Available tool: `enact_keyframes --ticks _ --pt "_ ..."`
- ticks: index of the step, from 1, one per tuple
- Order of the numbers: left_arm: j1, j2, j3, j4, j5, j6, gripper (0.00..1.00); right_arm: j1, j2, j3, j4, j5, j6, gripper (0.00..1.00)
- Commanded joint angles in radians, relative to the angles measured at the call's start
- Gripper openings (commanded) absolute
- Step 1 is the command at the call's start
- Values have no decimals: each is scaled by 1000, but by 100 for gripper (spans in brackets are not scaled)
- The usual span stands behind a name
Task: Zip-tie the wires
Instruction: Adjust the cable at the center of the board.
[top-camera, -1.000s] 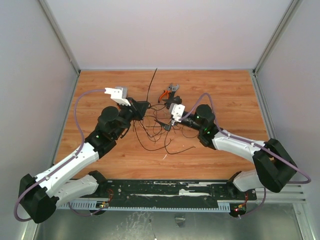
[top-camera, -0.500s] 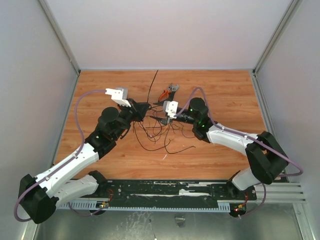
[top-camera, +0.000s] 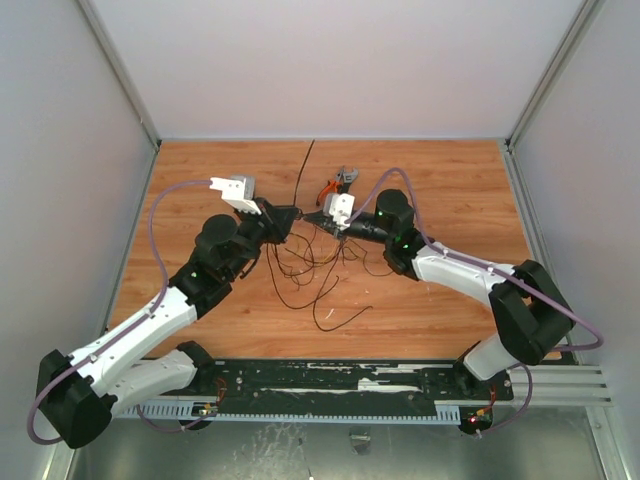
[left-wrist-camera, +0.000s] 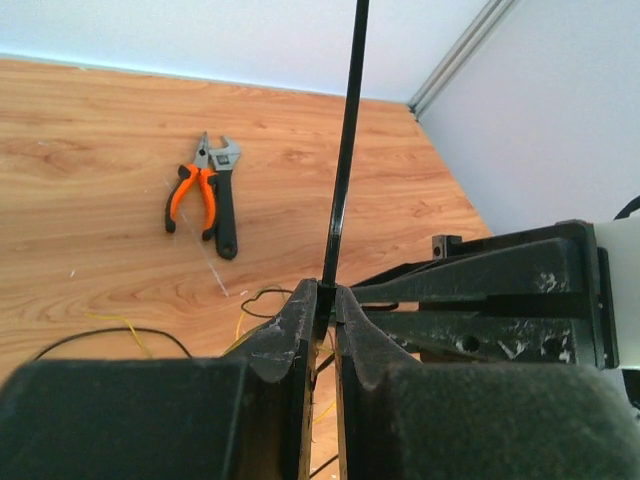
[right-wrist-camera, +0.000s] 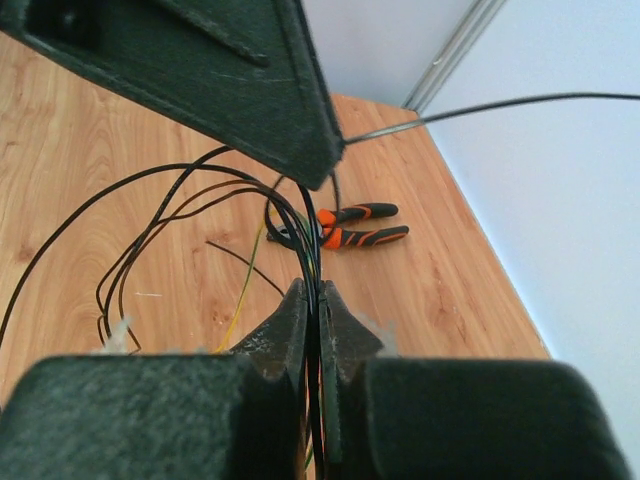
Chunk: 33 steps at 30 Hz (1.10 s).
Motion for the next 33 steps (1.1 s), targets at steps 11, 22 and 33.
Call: enact_keyframes --ticks 11,22,33 --pt "10 -59 -8 -44 -98 23 0 -66 -137 -84 -93 99 21 0" --pt "13 -72 -3 -60 -118 26 0 -92 -209 -136 -126 131 18 0" --pt "15 -82 1 -75 -126 33 0 -106 -227 -153 -122 166 40 0"
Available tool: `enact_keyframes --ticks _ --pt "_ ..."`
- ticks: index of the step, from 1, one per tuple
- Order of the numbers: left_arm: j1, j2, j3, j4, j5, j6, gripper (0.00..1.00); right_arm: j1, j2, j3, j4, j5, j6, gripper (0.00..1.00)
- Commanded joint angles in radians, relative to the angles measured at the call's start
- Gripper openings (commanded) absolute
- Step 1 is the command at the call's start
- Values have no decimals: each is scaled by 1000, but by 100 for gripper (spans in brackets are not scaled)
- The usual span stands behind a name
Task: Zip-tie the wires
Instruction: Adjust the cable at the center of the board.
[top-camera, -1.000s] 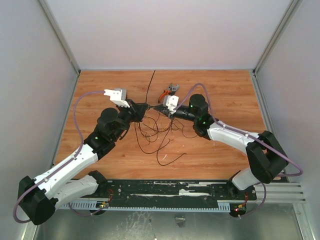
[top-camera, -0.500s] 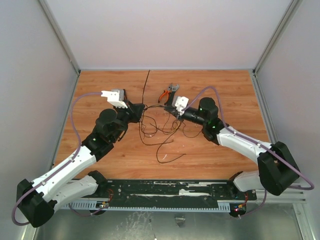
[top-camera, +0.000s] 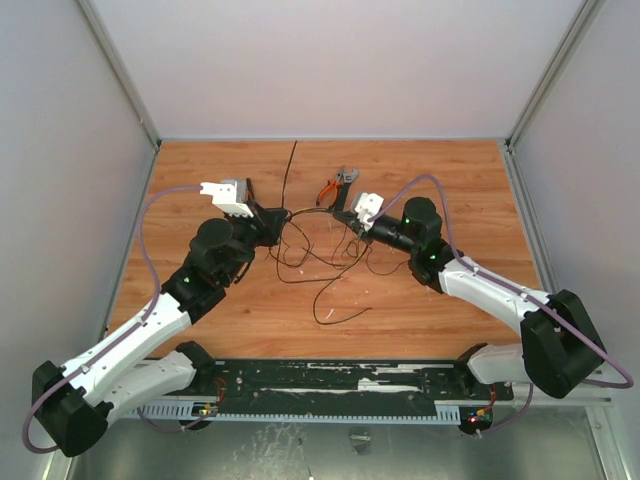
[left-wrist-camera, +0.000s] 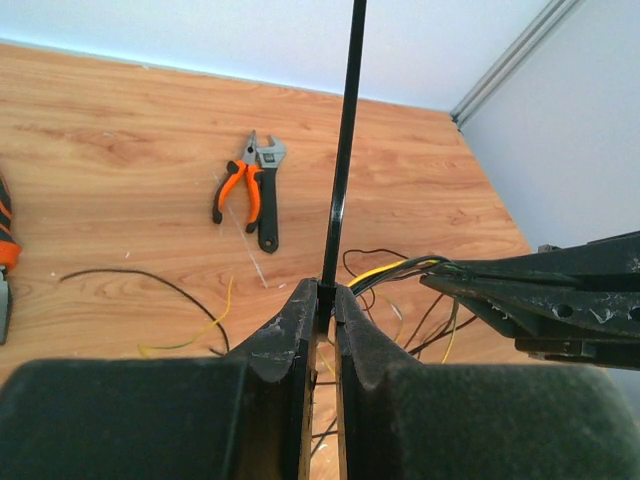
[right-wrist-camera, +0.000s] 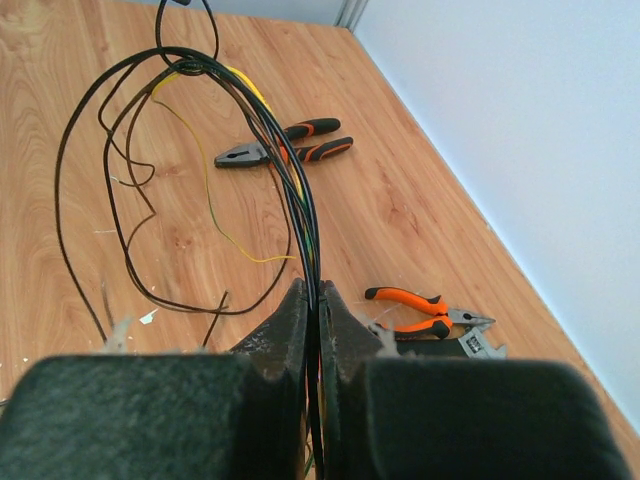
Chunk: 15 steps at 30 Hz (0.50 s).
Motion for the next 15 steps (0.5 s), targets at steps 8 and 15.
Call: enact_keyframes --ticks 8,15 --pt "12 -22 14 14 -22 34 0 -13 -4 -3 16 0 44 0" --pt "12 -6 24 27 -9 35 0 -13 8 8 5 -83 57 26"
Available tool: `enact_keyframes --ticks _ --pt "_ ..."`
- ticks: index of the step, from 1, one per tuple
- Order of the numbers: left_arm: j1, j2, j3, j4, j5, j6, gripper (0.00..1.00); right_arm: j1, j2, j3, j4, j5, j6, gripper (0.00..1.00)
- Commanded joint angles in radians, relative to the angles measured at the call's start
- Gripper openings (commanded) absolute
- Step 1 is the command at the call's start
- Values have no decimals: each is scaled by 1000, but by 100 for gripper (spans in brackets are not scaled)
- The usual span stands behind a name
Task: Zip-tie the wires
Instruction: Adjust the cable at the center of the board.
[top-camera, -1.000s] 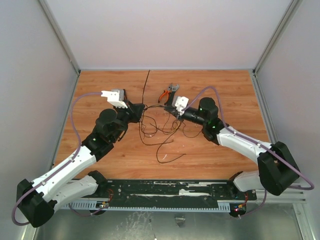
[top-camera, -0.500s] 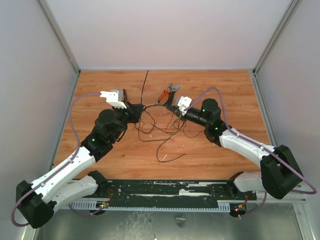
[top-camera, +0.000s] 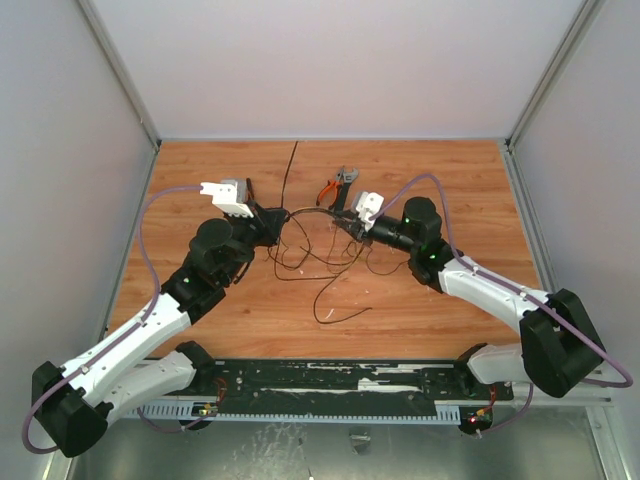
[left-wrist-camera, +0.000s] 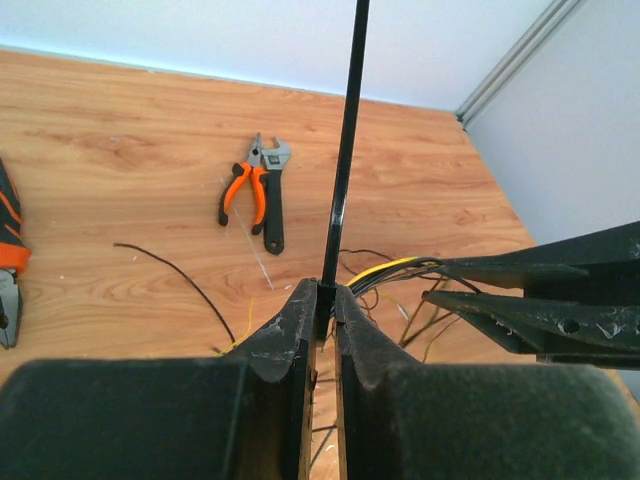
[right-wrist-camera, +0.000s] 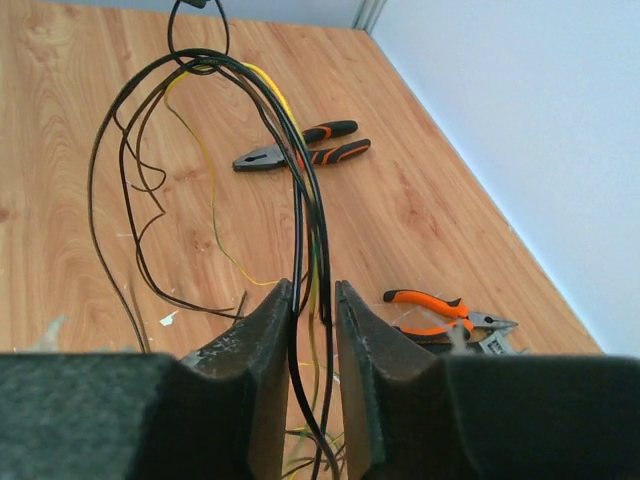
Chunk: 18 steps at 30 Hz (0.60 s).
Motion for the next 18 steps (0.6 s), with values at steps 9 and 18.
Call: enact_keyframes --ticks 9,18 --pt "12 23 51 28 -2 23 0 -13 -94 -50 -28 -19 24 64" --pt "13 25 51 28 -2 24 0 -55 -111 -80 -67 -63 37 55"
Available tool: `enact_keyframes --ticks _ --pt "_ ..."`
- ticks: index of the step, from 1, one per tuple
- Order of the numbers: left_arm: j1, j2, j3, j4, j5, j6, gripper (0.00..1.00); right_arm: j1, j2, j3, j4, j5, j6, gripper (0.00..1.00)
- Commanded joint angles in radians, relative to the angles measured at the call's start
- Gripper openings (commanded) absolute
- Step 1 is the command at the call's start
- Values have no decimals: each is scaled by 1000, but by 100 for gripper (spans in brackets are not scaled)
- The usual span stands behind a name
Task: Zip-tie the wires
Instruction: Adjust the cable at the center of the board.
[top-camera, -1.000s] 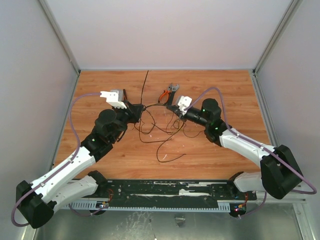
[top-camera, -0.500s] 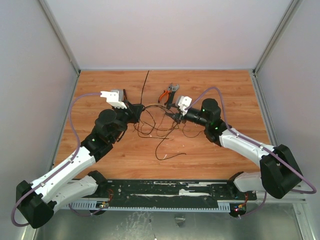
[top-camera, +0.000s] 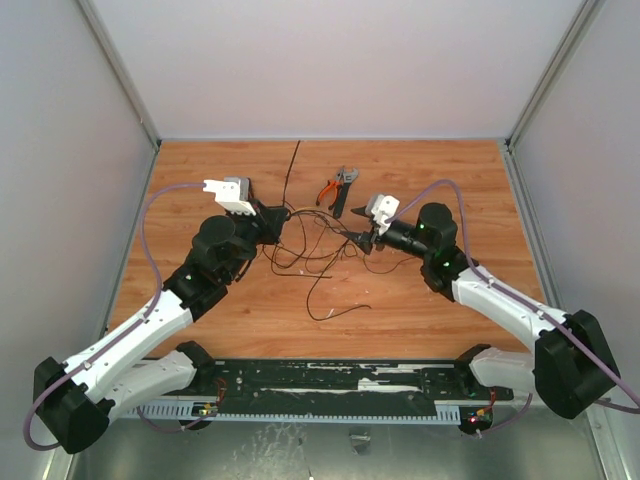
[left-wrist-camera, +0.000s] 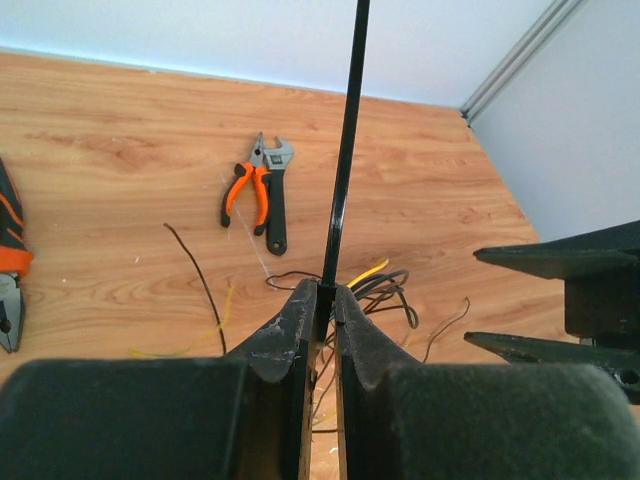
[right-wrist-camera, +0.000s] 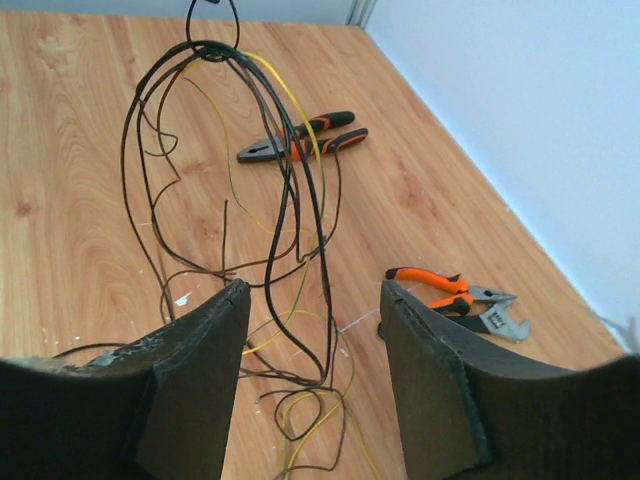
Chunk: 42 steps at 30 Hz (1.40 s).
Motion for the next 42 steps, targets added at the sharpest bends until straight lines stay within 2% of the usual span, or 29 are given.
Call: enact_keyframes --ticks 1,7,14,16,19,22,24,42 --pt "13 -2 36 28 -2 12 0 -14 20 -14 -33 -38 -21 53" --pt "12 -2 33 28 -4 12 0 -12 82 0 -11 -98 -60 49" --pt "13 0 28 33 -2 7 0 3 161 36 -26 -102 -92 47" --pt "12 1 28 36 -1 4 0 5 182 47 -26 -95 -96 44" --pt "13 4 26 36 1 2 0 7 205 59 -32 -88 -99 31" --pt "13 0 26 34 -1 5 0 7 186 44 -34 -61 -94 10" --pt "13 -6 25 29 -9 8 0 7 152 10 -24 -25 -87 0" --pt "24 -3 21 23 -25 16 0 -49 -173 -177 -61 204 -1 0"
